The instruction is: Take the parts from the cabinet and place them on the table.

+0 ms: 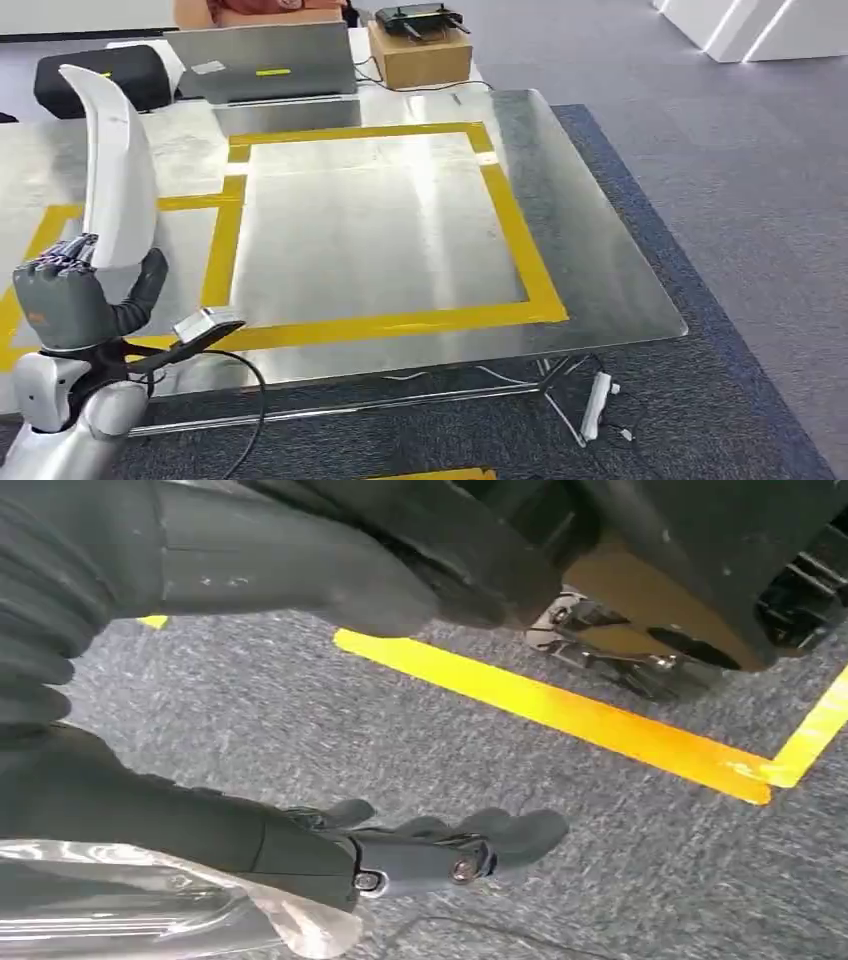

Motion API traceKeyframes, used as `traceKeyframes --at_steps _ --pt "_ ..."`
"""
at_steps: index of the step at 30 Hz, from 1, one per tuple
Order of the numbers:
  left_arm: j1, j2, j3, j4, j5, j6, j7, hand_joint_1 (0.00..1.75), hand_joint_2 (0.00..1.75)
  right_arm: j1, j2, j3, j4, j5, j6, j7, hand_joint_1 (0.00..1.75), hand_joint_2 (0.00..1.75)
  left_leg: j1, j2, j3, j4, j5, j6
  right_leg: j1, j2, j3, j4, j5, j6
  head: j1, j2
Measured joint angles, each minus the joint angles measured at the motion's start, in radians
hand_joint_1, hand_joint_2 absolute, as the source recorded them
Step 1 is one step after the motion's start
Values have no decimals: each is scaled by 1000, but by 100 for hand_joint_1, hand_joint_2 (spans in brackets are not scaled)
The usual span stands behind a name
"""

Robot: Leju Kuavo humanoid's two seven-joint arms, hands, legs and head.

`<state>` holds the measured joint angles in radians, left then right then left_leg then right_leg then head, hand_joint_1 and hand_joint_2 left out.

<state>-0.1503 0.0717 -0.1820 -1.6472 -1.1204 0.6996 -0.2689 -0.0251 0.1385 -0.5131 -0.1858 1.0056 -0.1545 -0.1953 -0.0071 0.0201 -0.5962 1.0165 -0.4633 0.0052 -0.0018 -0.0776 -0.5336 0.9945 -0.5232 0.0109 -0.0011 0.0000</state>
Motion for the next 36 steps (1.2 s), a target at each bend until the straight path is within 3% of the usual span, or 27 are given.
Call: traceKeyframes --at_steps 7,13,19,29,36 --pt "-13 4 0 6 -17 0 15 175 175 -1 0 0 0 1 0 0 0 175 -2 1 0 1 -1 5 -1 1 0 -3 2 4 0 0" --pt "-80 23 -2 60 -84 0 91 175 175 -2 0 0 0 12 0 0 0 175 -1 1 1 1 1 7 -1 2 0 -3 4 7 -1 0" --pt "-180 61 -21 197 -120 -15 173 175 175 -5 0 0 0 27 3 4 0 175 1 2 1 1 3 7 1 2 -1 -1 4 7 -1 0" --pt "-435 107 -69 595 -282 -153 364 175 175 -27 0 6 0 54 22 28 0 175 2 3 1 1 4 7 1 3 -1 0 5 6 0 0" --pt "-544 132 -129 776 -378 -421 536 175 175 -32 1 10 0 40 22 38 0 175 1 3 0 1 4 7 1 4 -1 0 5 7 -1 0"
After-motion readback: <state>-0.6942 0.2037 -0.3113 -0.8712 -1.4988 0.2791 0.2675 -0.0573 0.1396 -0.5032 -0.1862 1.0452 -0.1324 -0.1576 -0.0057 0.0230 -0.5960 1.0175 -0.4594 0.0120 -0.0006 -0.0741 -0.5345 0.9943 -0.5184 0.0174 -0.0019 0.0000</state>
